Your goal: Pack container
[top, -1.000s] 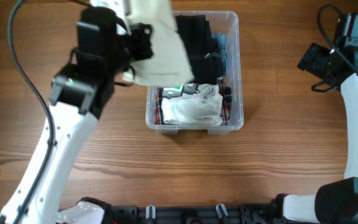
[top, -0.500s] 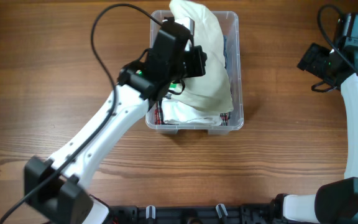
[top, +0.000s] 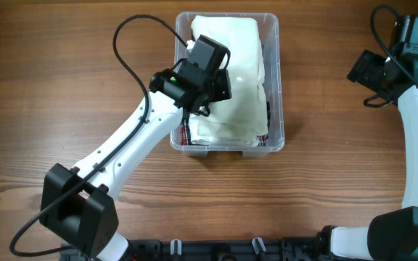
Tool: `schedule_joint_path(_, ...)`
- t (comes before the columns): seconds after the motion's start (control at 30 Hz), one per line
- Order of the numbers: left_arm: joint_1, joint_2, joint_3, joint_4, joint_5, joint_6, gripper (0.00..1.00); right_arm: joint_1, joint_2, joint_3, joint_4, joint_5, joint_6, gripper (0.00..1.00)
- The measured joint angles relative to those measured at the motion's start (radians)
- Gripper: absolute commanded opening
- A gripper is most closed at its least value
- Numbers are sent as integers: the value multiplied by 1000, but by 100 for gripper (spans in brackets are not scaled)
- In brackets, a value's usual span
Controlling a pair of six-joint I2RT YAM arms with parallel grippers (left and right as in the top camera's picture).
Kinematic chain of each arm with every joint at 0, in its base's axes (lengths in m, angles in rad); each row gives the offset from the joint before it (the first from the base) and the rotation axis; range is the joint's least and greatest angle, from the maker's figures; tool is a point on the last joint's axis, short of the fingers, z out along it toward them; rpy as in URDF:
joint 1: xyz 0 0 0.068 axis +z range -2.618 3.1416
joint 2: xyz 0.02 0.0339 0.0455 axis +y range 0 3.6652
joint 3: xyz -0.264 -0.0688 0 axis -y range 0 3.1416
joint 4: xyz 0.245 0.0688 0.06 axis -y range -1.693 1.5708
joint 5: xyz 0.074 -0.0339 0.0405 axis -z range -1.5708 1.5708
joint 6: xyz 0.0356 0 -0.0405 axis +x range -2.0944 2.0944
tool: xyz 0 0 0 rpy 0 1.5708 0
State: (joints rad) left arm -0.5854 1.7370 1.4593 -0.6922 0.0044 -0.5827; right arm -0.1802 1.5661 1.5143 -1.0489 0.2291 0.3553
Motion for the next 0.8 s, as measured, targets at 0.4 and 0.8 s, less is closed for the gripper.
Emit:
schedule_joint_path(0.4, 0, 0, 0, -119, -76, 8, 90, 0, 0, 0, 0, 0, 0, 100)
schedule_joint_path(0.8, -8, -129, 84, 48, -221, 74, 4, 0, 0, 0, 0, 0, 0, 100)
